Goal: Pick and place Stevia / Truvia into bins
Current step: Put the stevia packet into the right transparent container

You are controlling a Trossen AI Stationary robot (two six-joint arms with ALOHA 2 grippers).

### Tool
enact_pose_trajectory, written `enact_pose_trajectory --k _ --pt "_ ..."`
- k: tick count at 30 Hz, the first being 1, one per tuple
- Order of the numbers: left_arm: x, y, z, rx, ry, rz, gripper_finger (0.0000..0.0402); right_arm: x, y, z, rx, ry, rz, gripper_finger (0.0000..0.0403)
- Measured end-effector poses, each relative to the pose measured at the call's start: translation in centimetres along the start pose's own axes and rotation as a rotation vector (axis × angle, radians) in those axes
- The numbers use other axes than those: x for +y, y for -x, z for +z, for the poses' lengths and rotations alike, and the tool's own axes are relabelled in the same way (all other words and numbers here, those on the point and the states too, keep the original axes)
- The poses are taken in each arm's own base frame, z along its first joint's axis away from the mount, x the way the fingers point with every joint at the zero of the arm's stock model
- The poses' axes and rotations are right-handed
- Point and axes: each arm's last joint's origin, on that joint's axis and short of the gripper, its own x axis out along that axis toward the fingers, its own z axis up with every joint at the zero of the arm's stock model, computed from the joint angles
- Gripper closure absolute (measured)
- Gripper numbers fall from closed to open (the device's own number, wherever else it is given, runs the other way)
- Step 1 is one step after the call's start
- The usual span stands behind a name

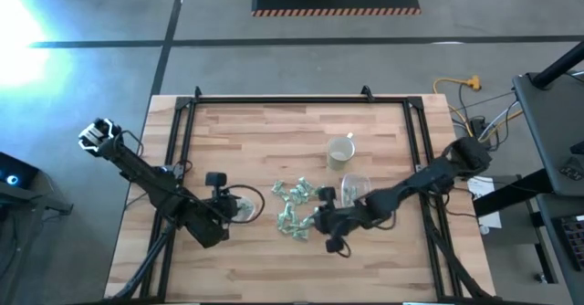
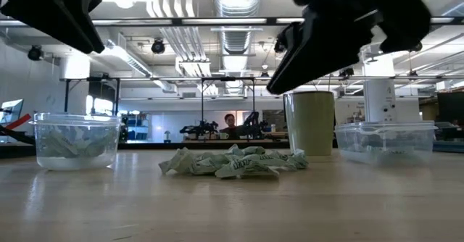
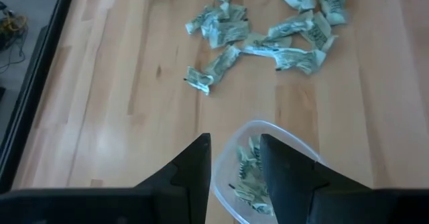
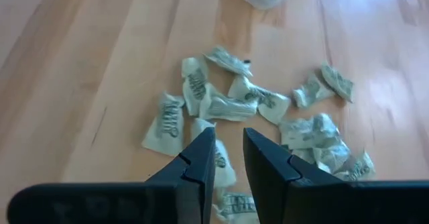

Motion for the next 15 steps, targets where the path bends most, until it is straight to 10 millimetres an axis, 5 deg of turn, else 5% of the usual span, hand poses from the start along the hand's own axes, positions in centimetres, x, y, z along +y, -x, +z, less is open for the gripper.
enact_pose_trajectory --k 15 --pt "-0.2 -0.3 0.0 0.007 -0.007 0.003 0.029 -0.5 -3.2 -1.6 0.095 -0.035 0.043 0.027"
